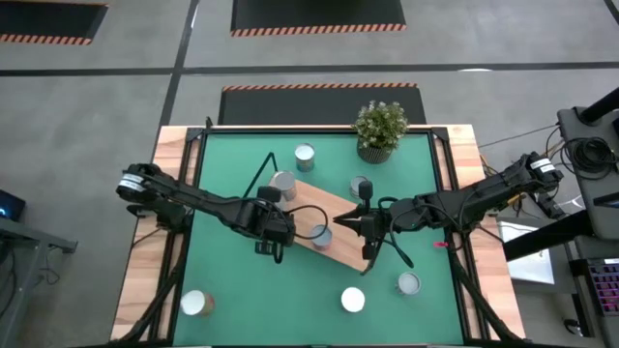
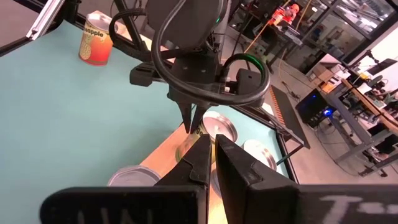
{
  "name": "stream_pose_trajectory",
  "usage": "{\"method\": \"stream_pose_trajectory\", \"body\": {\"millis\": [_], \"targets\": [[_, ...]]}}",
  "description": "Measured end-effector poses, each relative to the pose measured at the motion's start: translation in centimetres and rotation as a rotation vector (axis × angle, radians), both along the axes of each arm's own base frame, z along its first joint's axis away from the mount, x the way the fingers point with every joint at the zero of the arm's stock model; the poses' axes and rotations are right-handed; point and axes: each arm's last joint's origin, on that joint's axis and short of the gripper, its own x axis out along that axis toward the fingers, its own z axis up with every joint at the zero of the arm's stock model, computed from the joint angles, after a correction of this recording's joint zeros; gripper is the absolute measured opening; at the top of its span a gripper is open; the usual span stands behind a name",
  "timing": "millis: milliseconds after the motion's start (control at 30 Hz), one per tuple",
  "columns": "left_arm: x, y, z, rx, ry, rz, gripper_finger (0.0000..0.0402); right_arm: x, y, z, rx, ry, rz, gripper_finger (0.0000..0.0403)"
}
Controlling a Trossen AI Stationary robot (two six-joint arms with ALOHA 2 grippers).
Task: Pick and place cans onto a shelf
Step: Put the large canned oranges on the shelf
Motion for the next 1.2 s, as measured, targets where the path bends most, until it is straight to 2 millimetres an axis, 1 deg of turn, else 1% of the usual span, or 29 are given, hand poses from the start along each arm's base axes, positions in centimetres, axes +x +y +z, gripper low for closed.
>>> {"method": "stream_pose_trajectory", "body": {"millis": [167,367,833,900,1000,1100,1200], "targets": [[0.0,0.0,0.0,0.005,0.002,-0.005,0.0000,0.0,0.0,0.0,-0.003,0.000,0.001,0.0013],[0.0,0.2,0.0,0.062,0.009,-0.023,0.0000,0.0,0.0,0.0,-0.001,0.000,0.000,0.0013],[0.0,0.0,0.2,0.058,-0.007,-0.022,0.0000,0.0,0.0,0.0,0.000,0.000,0.000,0.0013],[0.1,-0.6,0.9,0.053,-0.028,-0.034,0.0000,0.0,0.0,0.0,0.000,0.000,0.000,0.0013],[-0.1,-1.8,2.5,0.037,-0.083,-0.071,0.0000,0.0,0.0,0.0,0.000,0.000,0.000,0.0013],[-1.0,-2.7,3.9,0.023,-0.125,-0.111,0.0000,0.0,0.0,0.0,0.003,0.000,-0.001,0.0013],[-2.1,-3.0,4.3,0.005,-0.147,-0.100,0.0000,0.0,0.0,0.0,0.003,0.000,-0.001,0.0013]]}}
